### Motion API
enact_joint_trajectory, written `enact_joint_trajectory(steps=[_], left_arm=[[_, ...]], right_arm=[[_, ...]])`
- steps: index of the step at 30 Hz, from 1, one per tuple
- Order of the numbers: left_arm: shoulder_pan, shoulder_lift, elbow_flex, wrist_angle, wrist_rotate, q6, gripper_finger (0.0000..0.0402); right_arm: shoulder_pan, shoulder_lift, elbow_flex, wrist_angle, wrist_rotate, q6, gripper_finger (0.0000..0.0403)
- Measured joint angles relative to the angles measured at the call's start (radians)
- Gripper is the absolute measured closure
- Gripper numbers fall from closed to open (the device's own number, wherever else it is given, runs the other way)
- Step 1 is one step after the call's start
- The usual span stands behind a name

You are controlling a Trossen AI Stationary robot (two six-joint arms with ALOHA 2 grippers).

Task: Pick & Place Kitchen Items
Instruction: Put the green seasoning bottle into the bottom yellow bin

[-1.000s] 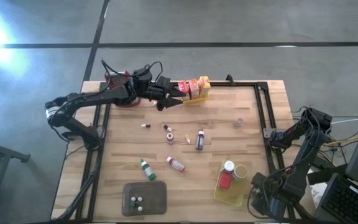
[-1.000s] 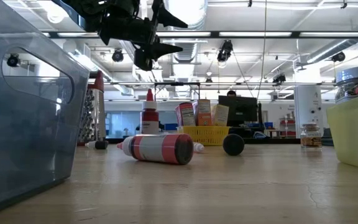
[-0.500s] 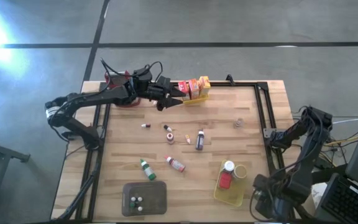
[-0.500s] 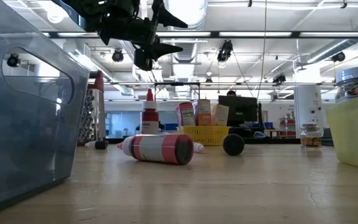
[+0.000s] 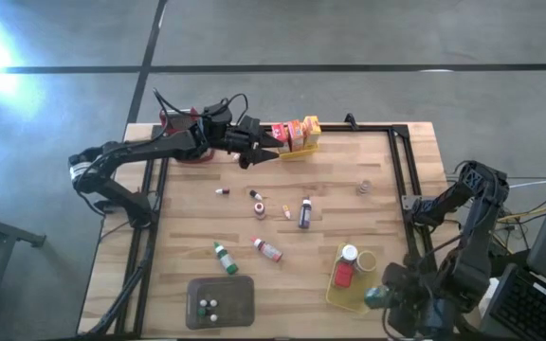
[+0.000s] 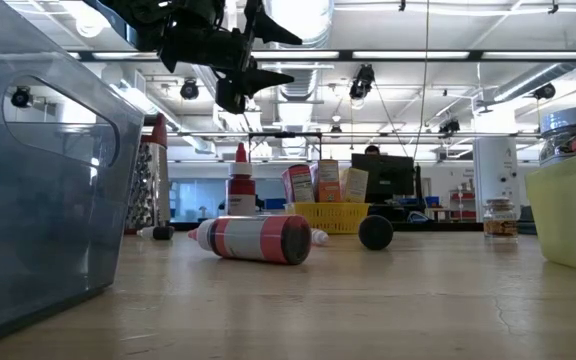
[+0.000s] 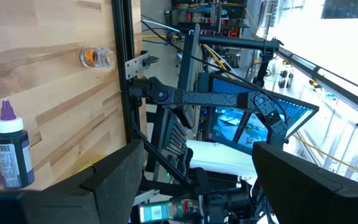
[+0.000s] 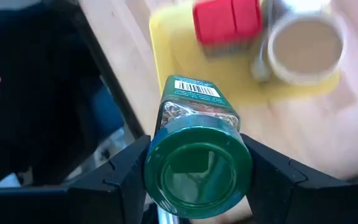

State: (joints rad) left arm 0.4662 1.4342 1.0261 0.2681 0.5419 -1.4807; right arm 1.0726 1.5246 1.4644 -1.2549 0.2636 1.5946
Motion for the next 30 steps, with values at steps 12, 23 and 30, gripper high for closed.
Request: enact_joint_trajectory(steps=[12, 23, 30], left_arm=[[0.0, 0.0, 0.0, 0.0, 0.0, 0.0, 0.0096], [0.0, 0.0, 0.0, 0.0, 0.0, 0.0, 0.0096], [0.0, 0.0, 0.0, 0.0, 0.0, 0.0, 0.0096]], right_arm=[[-0.177, 0.014, -0.019, 0.005, -0.049, -0.326, 0.02], [-0.2, 0.044, -0.039, 0.006, -0.083, -0.402, 0.0197], [-0.2, 0.041, -0.099, 0.049, -0.1, -0.402, 0.0197]])
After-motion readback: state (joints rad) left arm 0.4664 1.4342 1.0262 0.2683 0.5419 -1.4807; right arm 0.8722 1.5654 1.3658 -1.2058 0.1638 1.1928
